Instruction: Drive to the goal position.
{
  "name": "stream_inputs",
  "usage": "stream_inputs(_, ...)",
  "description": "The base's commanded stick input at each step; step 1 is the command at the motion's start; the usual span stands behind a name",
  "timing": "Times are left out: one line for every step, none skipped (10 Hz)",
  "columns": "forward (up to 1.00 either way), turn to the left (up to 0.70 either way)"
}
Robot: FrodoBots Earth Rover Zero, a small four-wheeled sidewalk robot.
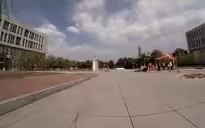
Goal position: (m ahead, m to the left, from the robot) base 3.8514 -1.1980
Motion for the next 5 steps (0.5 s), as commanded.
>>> stream_inputs(0.00,0.00)
stream_inputs(0.00,0.00)
stream_inputs(0.00,0.00)
stream_inputs(0.00,0.00)
stream_inputs(0.00,0.00)
